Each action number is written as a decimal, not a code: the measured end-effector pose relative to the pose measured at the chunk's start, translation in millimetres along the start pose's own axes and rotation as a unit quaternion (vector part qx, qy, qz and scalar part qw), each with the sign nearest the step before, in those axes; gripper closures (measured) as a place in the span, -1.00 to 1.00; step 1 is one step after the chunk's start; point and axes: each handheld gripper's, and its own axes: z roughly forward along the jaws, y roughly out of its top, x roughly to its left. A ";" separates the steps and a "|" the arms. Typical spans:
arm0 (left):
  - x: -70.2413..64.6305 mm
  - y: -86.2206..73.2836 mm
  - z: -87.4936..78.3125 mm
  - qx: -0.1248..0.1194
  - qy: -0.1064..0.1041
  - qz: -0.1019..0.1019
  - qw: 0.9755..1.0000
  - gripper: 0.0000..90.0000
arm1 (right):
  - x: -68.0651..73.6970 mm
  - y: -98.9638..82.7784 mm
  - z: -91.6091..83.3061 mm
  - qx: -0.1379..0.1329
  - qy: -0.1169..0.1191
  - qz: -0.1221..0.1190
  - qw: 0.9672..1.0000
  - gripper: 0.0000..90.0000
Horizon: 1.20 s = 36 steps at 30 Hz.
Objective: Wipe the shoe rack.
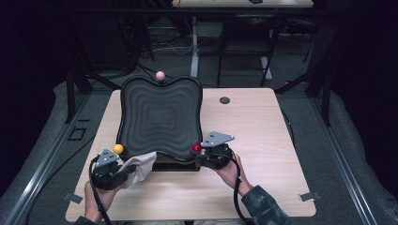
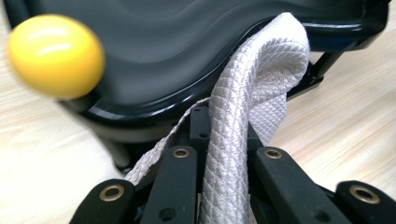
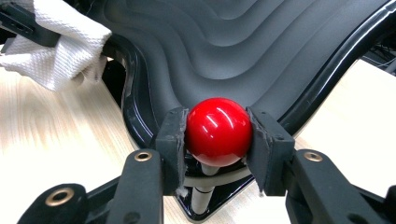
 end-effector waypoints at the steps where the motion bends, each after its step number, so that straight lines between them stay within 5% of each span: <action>1: 2.0 -1.1 -1.2 0.001 0.001 -0.003 1.000 0.84 | 0.0 0.0 0.0 0.000 0.000 0.000 1.000 0.33; 12: 20.4 -13.9 -12.1 0.013 0.017 -0.025 0.999 0.84 | -0.4 0.1 0.0 0.000 0.001 -0.001 1.000 0.33; 22: 35.7 -31.3 -18.6 0.050 0.020 -0.047 0.997 0.84 | -2.2 -0.1 -1.8 0.006 -0.007 -0.001 1.000 0.33; 36: 41.5 -33.8 -22.9 0.056 0.037 -0.047 0.997 0.84 | -16.1 -3.6 -6.9 0.010 -0.014 0.012 1.000 0.32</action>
